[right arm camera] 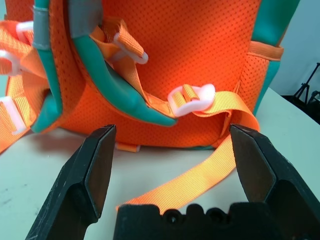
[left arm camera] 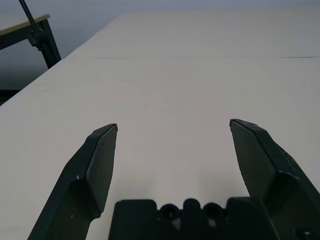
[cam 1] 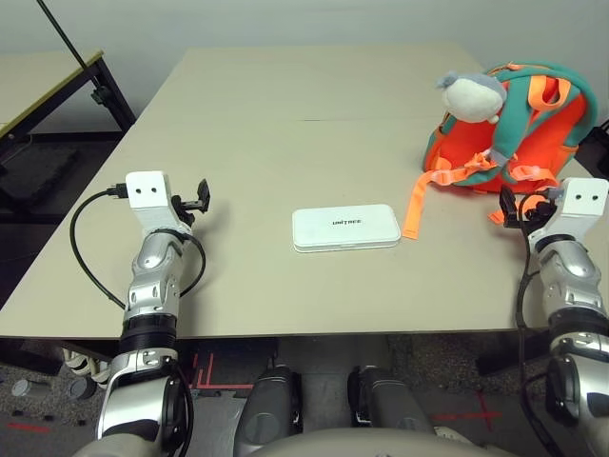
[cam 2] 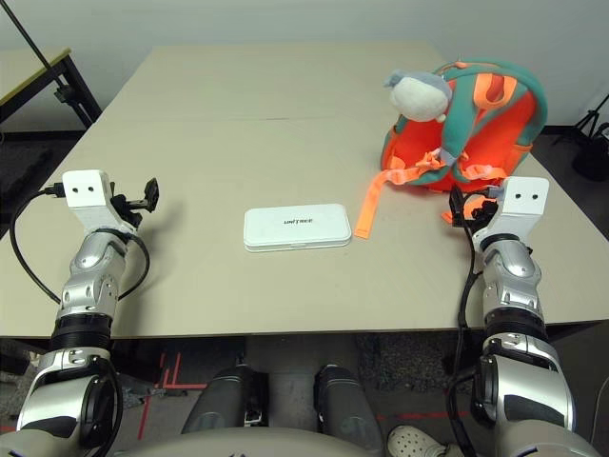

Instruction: Put the pencil case into the backpack and zip it.

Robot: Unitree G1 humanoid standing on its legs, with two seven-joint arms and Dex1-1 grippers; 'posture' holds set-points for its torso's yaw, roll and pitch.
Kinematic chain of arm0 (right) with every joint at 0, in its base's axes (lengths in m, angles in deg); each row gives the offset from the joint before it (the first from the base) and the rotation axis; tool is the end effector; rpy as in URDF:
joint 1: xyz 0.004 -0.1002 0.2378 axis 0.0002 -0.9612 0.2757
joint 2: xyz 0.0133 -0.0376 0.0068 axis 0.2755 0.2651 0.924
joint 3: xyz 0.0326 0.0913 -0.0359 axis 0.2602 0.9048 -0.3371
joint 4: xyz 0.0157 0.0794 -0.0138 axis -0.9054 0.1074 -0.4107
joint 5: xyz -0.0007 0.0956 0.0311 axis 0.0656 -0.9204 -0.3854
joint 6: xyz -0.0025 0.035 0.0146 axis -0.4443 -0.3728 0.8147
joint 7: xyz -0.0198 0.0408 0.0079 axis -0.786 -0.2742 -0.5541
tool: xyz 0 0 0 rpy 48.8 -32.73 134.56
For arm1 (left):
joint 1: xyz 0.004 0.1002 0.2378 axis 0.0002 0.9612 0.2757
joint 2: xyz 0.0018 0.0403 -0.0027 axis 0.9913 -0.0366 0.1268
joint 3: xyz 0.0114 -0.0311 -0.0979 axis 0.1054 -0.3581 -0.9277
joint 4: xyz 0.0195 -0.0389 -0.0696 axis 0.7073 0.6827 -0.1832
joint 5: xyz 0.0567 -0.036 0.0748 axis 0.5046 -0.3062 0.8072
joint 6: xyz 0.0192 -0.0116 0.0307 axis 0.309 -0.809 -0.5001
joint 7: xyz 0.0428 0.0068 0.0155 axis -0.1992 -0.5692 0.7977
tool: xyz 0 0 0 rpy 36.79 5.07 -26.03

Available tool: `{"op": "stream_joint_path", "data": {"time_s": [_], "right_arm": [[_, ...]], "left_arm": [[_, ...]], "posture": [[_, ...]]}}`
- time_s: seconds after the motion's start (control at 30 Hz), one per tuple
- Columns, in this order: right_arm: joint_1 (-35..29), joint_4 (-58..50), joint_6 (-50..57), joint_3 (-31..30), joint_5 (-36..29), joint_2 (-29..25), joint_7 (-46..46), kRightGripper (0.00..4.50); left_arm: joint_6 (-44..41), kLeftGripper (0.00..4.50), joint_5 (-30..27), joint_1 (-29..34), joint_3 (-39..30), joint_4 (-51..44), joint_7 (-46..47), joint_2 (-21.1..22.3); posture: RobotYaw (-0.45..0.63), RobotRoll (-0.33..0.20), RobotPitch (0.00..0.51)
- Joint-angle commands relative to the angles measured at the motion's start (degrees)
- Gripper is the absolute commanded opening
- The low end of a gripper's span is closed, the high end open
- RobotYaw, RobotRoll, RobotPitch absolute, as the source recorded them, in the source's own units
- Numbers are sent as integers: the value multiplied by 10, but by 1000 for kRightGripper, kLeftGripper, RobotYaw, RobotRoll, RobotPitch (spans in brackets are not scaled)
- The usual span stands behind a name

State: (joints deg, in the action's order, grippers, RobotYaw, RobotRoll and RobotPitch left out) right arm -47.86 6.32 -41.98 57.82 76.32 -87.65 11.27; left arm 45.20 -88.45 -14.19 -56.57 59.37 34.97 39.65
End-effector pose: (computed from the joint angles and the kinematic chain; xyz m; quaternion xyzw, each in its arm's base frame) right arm 0.2541 -0.3252 0.0691 -0.0536 -0.0187 -0.0956 0.9938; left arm 0.2677 0.2573 0.0815 0.0002 -0.0165 0.0701 0.9974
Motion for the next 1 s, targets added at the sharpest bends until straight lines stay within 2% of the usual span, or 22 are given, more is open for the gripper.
{"op": "stream_joint_path", "data": {"time_s": [0.03,0.23,0.37,0.47,0.57,0.7,0.87,0.9,1.0], "right_arm": [[-12,-24,7,2,-5,-1,-1,4468],[-50,-116,50,-11,-8,-14,-37,4468],[-78,-201,92,-39,-5,-28,-85,4468],[-91,-299,157,-79,-19,-39,-148,4468],[-97,-365,211,-115,-27,-48,-201,3871],[-91,-409,248,-157,-16,-61,-252,2312],[-57,-416,259,-201,5,-70,-291,259],[-49,-410,256,-207,12,-70,-295,47],[-35,-391,244,-228,33,-66,-305,47]], "left_arm": [[-7,4500,-10,-7,-1,-2,-23,3],[-84,4500,-96,-35,-6,-34,-141,22],[-200,4500,-183,-47,-4,-77,-236,44],[-312,4500,-223,-77,11,-65,-311,86],[-371,4500,-228,-110,33,-34,-363,114],[-448,4500,-233,-159,51,10,-410,135],[-554,4500,-239,-227,95,86,-520,159],[-569,4500,-236,-239,105,104,-542,162],[-597,4500,-222,-270,141,152,-610,167]], "posture": [[150,0,65],[145,0,49],[129,0,39],[100,0,20],[87,0,17],[60,0,25],[45,0,21],[41,0,20],[41,0,21]]}}
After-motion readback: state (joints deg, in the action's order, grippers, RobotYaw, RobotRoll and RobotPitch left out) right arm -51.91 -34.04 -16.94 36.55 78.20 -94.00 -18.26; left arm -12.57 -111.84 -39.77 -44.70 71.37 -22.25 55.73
